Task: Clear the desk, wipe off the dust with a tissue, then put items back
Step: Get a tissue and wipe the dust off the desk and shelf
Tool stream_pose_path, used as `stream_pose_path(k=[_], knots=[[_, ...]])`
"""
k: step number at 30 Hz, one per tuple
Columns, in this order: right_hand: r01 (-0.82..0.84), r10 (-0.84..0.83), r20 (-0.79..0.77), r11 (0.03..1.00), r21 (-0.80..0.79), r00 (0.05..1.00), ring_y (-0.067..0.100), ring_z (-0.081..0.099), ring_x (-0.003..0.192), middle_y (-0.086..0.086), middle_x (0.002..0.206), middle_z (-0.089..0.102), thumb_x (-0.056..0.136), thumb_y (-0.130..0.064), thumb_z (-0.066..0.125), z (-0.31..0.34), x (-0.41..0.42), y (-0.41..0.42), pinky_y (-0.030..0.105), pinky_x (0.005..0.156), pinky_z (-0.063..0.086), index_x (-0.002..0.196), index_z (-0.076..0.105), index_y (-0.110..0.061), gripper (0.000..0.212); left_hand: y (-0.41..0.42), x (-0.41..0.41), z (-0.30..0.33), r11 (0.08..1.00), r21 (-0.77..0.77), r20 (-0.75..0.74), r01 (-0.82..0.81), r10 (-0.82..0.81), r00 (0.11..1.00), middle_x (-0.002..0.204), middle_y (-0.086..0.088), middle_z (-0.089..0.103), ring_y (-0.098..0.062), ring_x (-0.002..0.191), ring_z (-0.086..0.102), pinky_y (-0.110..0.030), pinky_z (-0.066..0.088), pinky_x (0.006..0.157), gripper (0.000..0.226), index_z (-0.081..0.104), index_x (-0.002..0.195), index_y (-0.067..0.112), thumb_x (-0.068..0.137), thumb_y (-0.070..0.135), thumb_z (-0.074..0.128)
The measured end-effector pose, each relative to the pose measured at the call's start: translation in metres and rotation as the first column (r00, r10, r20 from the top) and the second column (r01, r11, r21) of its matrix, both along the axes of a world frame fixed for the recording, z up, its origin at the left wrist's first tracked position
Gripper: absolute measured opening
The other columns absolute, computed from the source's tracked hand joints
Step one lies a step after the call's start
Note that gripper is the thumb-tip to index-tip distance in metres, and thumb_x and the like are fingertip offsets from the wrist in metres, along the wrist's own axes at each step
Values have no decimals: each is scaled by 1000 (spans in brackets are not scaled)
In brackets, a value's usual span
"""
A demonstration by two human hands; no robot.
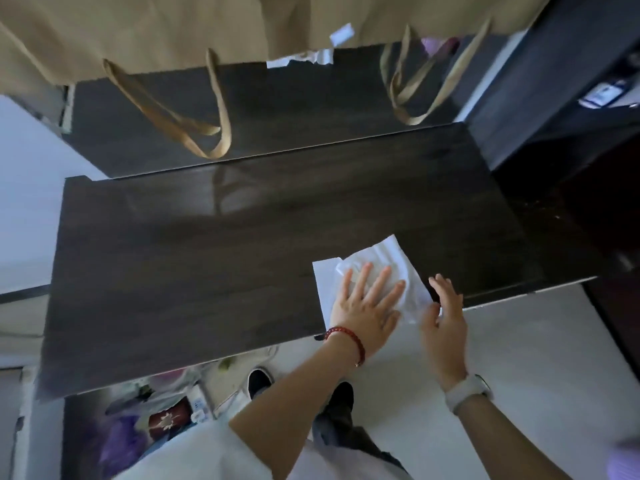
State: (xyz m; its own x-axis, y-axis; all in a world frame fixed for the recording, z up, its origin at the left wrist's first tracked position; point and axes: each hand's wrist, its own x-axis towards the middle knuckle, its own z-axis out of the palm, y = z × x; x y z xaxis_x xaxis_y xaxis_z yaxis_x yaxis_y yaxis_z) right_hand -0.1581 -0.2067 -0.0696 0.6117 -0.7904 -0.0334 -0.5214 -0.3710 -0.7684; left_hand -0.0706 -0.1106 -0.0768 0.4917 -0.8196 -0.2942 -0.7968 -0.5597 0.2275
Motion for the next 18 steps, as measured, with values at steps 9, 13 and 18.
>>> stream_pose_path(k=[9, 13, 18], knots=[[-288, 228, -317, 945, -156, 921, 34, 22, 139, 21, 147, 30, 90, -15, 39, -8, 19, -22, 47, 113, 12, 136, 36, -6, 47, -9, 27, 0, 998, 40, 19, -48, 48, 999, 156, 3, -9, -18, 140, -19, -40, -19, 109, 60, -4, 143, 33, 86, 51, -2], [-421, 264, -452, 860, -290, 852, 38, 35, 132, 24, 140, 40, 86, -15, 39, -13, 46, -6, 52, 107, 22, 131, 44, -7, 46, 60, 79, -4, 935, 59, 66, -351, 347, 936, 155, 4, -12, -18, 141, -17, -41, -11, 114, 56, -9, 142, 36, 92, 52, 9], [-553, 367, -483, 766, -328, 795, 37, 39, 129, 22, 138, 44, 84, -18, 42, -17, 73, 19, 51, 105, 22, 128, 47, -8, 46, 140, 152, -2, 704, 61, 62, -708, 705, 706, 156, 2, -9, -21, 143, -11, -43, -4, 117, 54, -4, 143, 37, 95, 46, 18]])
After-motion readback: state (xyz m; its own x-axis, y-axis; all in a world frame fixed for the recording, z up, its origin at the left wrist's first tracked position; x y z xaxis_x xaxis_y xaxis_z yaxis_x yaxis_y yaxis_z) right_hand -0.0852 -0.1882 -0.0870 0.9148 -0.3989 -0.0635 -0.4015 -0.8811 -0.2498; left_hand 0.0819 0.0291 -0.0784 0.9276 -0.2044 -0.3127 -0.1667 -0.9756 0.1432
